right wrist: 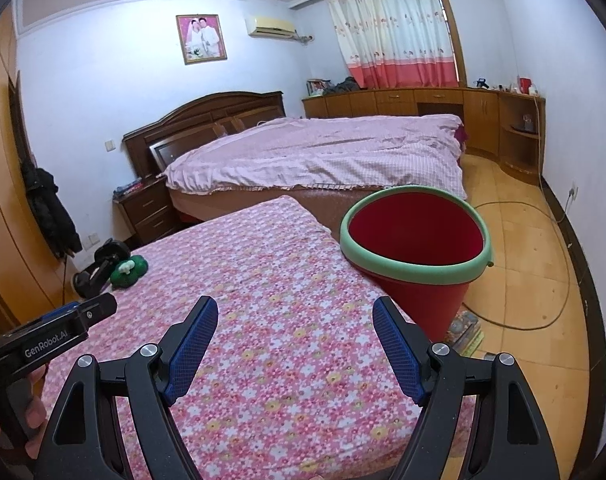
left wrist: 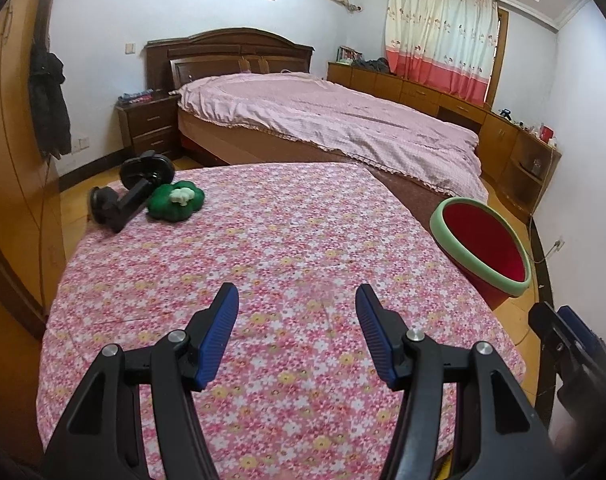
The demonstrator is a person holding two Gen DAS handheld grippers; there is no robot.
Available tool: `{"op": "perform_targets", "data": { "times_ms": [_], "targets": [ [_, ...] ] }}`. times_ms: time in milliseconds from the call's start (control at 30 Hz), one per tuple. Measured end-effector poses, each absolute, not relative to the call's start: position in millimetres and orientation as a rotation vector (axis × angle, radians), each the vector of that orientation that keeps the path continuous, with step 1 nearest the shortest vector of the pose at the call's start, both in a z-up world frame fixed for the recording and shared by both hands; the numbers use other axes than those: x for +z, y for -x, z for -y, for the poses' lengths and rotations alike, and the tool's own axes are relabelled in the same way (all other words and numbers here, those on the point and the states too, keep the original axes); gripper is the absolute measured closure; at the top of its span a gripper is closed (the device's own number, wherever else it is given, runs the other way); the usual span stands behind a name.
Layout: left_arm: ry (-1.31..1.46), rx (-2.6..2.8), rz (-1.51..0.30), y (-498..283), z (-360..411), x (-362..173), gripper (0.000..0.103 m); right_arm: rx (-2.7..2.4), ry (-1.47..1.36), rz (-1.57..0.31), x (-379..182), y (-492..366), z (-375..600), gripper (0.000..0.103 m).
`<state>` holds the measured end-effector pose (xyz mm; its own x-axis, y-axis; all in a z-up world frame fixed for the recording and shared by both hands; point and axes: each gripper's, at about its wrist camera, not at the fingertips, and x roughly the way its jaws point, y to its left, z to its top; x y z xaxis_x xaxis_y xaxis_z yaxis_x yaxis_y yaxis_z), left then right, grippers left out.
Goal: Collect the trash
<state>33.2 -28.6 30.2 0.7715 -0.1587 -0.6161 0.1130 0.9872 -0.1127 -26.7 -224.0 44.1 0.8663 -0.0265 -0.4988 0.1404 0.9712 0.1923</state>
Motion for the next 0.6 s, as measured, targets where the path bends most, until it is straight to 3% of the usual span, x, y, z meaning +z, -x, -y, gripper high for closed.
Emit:
{"op": "perform_targets", "data": {
  "times_ms": [600],
  "targets": [
    [0.060, -0.127, -0.634, -19, 26, 38, 0.042, -0.070, -0.221, -0.481, 51, 45, 220, 0.022]
  ]
}}
